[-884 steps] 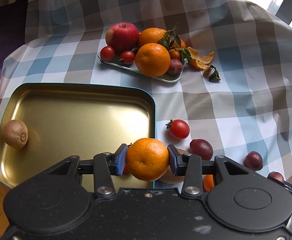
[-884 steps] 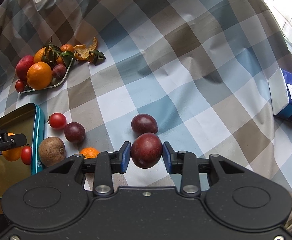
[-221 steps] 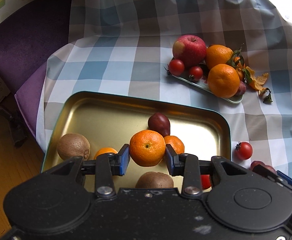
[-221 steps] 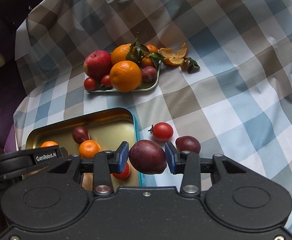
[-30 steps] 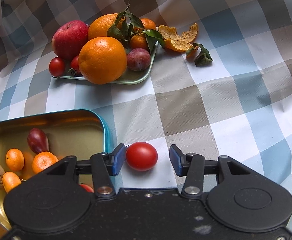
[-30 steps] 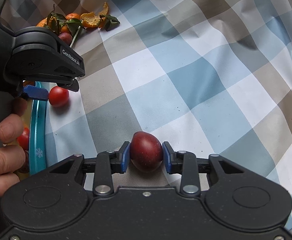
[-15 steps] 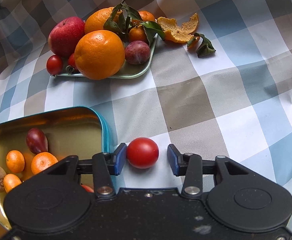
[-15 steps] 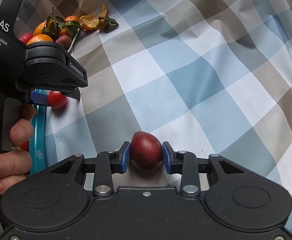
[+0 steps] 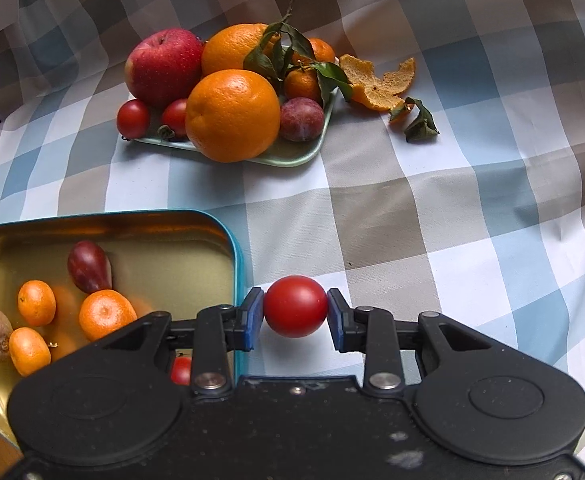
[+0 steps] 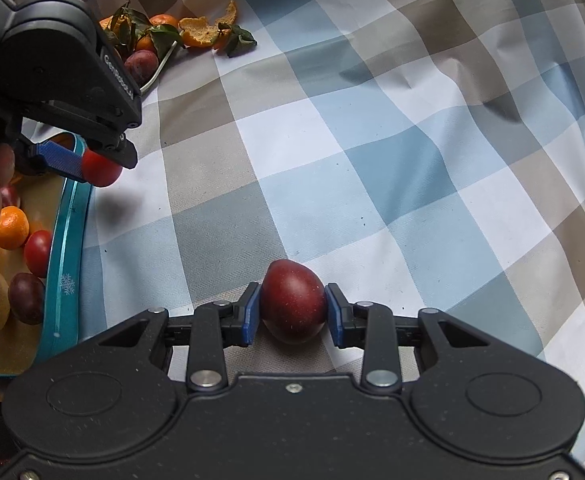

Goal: Organize fruits
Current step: 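Carry the tomato over the tin tray with the left gripper while the right carries the passion fruit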

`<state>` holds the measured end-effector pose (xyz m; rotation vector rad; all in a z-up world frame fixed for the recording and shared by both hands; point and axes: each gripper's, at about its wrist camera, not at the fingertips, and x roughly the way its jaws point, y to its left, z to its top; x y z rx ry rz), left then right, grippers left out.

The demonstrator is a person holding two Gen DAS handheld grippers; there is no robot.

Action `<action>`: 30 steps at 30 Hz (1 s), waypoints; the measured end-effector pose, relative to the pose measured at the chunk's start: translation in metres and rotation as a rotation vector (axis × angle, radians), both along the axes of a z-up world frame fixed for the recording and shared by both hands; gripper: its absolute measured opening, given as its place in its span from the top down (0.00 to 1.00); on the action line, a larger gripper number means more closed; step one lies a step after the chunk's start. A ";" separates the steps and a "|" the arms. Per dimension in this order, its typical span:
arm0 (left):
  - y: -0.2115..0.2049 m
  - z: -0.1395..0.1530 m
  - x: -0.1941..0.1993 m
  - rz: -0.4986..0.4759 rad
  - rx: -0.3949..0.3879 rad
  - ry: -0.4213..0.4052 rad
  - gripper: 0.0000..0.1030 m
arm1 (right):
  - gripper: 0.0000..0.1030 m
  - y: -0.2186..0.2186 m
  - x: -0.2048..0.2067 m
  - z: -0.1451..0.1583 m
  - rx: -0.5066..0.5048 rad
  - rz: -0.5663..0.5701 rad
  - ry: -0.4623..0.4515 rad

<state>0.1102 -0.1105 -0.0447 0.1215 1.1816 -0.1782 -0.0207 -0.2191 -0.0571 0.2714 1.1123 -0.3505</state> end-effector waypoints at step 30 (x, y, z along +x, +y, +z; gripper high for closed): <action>0.126 0.069 -0.005 0.223 -0.024 -0.164 0.68 | 0.58 0.012 0.013 0.038 -0.046 -0.122 0.060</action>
